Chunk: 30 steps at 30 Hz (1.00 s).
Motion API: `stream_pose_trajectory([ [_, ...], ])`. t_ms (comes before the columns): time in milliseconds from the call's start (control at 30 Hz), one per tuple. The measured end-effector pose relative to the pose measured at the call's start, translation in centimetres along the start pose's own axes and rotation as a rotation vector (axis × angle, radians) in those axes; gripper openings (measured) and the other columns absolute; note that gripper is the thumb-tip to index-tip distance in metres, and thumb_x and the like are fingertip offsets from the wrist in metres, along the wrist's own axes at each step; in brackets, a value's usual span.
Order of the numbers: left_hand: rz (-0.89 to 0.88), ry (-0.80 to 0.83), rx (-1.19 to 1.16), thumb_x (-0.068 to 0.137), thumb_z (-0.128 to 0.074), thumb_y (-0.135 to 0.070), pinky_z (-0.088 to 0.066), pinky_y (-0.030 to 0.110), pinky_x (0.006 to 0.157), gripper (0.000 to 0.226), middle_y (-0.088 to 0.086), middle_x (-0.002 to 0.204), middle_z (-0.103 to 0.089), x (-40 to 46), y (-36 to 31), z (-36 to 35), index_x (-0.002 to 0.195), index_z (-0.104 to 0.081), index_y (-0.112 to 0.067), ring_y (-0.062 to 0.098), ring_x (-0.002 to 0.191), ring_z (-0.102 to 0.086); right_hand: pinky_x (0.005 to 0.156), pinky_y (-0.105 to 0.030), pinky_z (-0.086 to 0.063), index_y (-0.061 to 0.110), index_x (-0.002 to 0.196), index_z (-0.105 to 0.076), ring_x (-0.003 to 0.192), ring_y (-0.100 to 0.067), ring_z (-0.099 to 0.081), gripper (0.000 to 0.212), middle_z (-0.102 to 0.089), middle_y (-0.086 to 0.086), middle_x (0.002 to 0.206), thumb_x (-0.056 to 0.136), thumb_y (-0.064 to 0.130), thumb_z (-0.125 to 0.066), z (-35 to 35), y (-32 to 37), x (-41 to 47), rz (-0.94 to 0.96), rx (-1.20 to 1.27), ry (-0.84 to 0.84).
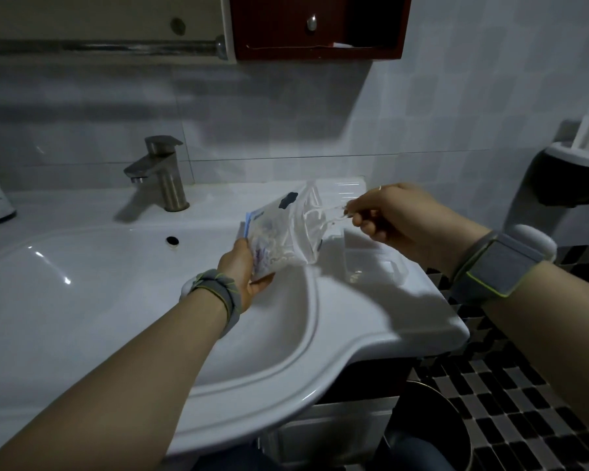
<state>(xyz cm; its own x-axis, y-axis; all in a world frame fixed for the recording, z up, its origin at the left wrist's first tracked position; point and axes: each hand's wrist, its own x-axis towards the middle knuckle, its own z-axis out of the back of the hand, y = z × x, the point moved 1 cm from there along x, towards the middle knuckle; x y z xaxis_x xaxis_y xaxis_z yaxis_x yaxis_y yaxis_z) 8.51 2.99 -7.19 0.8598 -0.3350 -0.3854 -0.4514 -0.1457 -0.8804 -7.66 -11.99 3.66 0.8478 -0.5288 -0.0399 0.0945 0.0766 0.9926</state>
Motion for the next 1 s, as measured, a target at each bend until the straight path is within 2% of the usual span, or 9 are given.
stream_pose_trajectory([
  [267, -0.013, -0.002, 0.030, 0.102, -0.044, -0.031, -0.051, 0.031, 0.053, 0.024, 0.004, 0.095, -0.065, 0.2, 0.3, 0.0, 0.115, -0.061, -0.020, 0.019, 0.082, -0.062, 0.032, -0.016, -0.028, 0.002, 0.085, -0.057, 0.039, -0.008, -0.039, 0.004, -0.049, -0.003, 0.060, 0.086, 0.005, -0.060, 4.0, -1.4, -0.8, -0.106, 0.082, -0.007],
  [367, -0.007, 0.002, 0.032, 0.102, -0.045, -0.031, -0.051, 0.031, 0.053, 0.022, 0.004, 0.094, -0.065, 0.1, 0.4, -0.2, 0.112, -0.061, -0.020, 0.019, 0.082, -0.063, 0.032, -0.017, -0.028, 0.001, 0.090, -0.057, 0.039, -0.008, -0.039, 0.007, -0.050, -0.003, 0.059, 0.086, 0.006, -0.059, 5.0, -2.5, -1.4, -0.127, 0.012, -0.013],
  [533, -0.005, 0.022, 0.026, 0.100, -0.049, -0.031, -0.052, 0.029, 0.052, 0.021, 0.005, 0.099, -0.066, -0.1, 0.6, -0.3, 0.111, -0.062, -0.020, 0.019, 0.084, -0.063, 0.034, -0.014, -0.029, -0.002, 0.091, -0.068, 0.041, -0.011, -0.041, 0.015, -0.056, -0.004, 0.062, 0.086, 0.011, -0.064, 5.3, -3.9, -2.3, -0.115, -0.135, -0.046],
  [700, 0.007, 0.050, 0.011, 0.099, -0.050, -0.029, -0.054, 0.024, 0.048, 0.019, 0.004, 0.093, -0.067, -0.5, 0.6, -0.3, 0.106, -0.064, -0.019, 0.018, 0.079, -0.063, 0.036, -0.015, -0.021, -0.007, 0.090, -0.069, 0.043, -0.016, -0.034, 0.021, -0.061, -0.005, 0.065, 0.086, 0.013, -0.065, 4.6, -4.2, -2.5, -0.080, -0.192, -0.061],
  [800, 0.012, 0.056, 0.009, 0.099, -0.050, -0.028, -0.054, 0.023, 0.046, 0.018, 0.004, 0.090, -0.067, -0.5, 0.6, -0.3, 0.101, -0.065, -0.018, 0.018, 0.078, -0.063, 0.035, -0.013, -0.021, -0.004, 0.081, -0.068, 0.034, -0.013, -0.031, 0.019, -0.062, -0.002, 0.059, 0.086, 0.014, -0.066, 4.2, -4.1, -2.7, -0.071, -0.256, -0.056],
  [1000, 0.015, 0.077, 0.025, 0.098, -0.049, -0.028, -0.053, 0.024, 0.049, 0.022, 0.004, 0.092, -0.066, -0.7, 0.5, -0.4, 0.110, -0.064, -0.018, 0.018, 0.078, -0.062, 0.033, -0.012, -0.025, 0.007, 0.065, -0.064, 0.031, -0.007, -0.034, 0.021, -0.060, 0.002, 0.053, 0.082, 0.017, -0.072, 4.0, -4.3, -2.6, -0.027, -0.352, -0.058],
])
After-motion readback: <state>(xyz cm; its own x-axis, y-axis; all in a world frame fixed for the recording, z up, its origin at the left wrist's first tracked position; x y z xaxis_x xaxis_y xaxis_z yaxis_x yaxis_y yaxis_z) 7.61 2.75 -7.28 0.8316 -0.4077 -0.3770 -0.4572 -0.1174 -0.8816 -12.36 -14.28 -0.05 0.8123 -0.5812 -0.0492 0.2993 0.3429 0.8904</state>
